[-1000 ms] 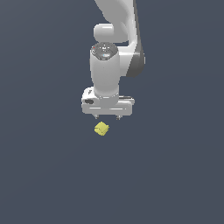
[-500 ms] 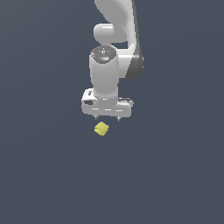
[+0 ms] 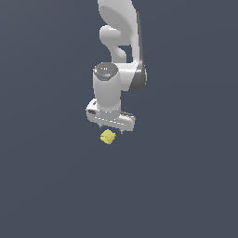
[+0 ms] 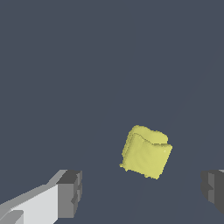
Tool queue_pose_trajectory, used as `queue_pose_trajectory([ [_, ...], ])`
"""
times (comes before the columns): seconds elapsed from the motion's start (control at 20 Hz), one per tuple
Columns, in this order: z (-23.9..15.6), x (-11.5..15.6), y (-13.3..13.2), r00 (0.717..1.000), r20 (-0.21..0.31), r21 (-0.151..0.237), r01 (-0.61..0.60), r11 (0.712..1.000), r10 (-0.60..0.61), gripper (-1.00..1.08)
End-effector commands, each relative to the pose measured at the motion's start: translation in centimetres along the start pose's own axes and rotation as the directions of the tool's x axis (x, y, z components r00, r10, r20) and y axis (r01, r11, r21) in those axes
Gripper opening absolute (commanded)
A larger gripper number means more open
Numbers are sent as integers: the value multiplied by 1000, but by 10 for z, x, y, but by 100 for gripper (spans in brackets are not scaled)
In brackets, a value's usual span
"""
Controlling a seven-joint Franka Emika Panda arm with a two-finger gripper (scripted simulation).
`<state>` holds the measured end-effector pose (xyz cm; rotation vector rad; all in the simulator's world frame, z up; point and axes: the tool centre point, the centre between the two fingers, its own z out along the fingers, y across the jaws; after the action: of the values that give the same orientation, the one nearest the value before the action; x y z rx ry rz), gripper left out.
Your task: Pick up the object and move it to a goal position.
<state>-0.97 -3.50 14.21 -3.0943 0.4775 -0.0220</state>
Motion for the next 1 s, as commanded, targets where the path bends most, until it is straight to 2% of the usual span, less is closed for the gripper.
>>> queue_pose_trajectory([
  [0.0, 14, -4, 7, 997, 3, -2, -74, 997, 74, 100],
  [0.45, 50, -15, 27, 964, 8, -12, -267, 964, 267, 100],
  [0.7, 59, -18, 32, 950, 8, -15, -313, 950, 313, 100],
  [0.95, 60, -18, 32, 949, 8, -16, -316, 949, 316, 100],
])
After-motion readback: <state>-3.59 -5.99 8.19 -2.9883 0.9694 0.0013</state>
